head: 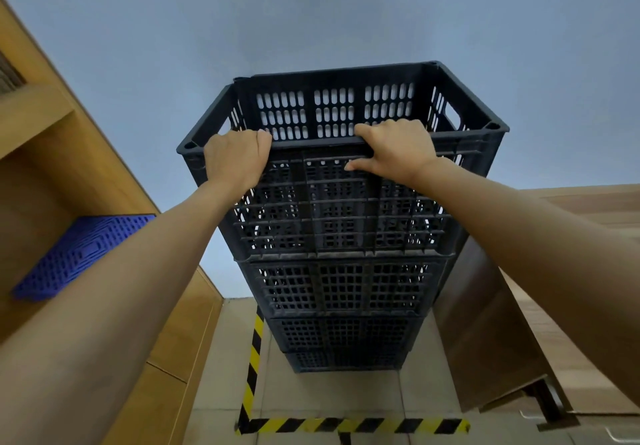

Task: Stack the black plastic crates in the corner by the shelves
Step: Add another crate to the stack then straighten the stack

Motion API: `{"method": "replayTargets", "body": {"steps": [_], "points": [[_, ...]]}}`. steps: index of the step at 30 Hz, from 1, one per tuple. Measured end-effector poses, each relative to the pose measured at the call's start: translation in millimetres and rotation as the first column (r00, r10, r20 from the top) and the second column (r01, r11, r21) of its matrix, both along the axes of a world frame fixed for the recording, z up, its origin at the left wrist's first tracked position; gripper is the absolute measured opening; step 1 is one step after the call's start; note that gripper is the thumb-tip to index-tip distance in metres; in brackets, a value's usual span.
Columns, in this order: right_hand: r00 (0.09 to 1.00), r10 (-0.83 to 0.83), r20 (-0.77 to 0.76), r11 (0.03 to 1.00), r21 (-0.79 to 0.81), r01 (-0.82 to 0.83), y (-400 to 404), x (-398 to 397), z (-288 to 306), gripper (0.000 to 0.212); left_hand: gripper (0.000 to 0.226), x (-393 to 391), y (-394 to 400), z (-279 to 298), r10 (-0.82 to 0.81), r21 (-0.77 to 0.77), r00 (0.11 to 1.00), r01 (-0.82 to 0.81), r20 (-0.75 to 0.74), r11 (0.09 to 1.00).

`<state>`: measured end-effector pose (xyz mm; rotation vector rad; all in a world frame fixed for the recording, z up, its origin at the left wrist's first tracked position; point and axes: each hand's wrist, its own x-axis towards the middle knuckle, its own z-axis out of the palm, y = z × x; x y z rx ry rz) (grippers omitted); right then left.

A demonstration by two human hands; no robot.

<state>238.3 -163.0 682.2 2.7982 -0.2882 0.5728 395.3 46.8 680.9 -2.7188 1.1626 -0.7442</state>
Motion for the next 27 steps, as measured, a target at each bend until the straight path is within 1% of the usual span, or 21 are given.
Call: {"method": "replayTargets", "body": {"steps": [4,8,11,13,15,18,20,22,25,27], "points": [[1.000,-0.002,0.002,1.000,0.006,0.002,5,-9,-6,0.057,0.020,-11,11,1,-0.015,0.030,0.999,0.017,-0.048,0.999],[0.999,-0.022,-0.047,0.998,0.057,0.025,16,-19,-2,0.055,0.021,-14,14,1,0.004,-0.041,0.990,-0.009,-0.140,0.999],[0.999,-0.002,-0.048,0.997,0.082,0.006,21,-25,2,0.058,0.022,-15,17,-3,0.010,-0.107,0.979,-0.032,-0.202,0.994],[1.000,0.012,-0.026,0.996,0.085,-0.010,26,-32,1,0.065,0.030,-17,21,-6,-0.020,-0.155,0.978,-0.013,-0.210,0.988],[1.000,0.019,-0.016,0.996,0.087,-0.017,31,-40,-1,0.069,0.041,-22,28,-6,-0.051,-0.157,0.977,0.018,-0.208,0.987],[1.000,0.014,-0.014,0.992,0.128,-0.013,35,-48,-1,0.069,0.045,-31,35,-5,-0.100,-0.165,0.967,0.062,-0.236,0.984],[0.999,-0.029,-0.021,0.989,0.145,0.032,38,-45,0,0.065,0.043,-32,33,2,-0.102,-0.148,0.958,0.064,-0.267,0.987],[0.991,-0.121,-0.049,0.979,0.157,0.127,40,-37,1,0.063,0.040,-26,29,6,-0.117,-0.126,0.944,0.081,-0.309,0.989],[0.946,-0.283,-0.158,0.923,0.223,0.313,45,-21,-1,0.065,0.040,-14,27,8,-0.175,-0.146,0.913,0.130,-0.369,0.981],[0.926,-0.322,-0.198,0.891,0.265,0.367,48,-17,-1,0.064,0.038,-7,28,10,-0.205,-0.132,0.884,0.164,-0.421,0.978]]}}
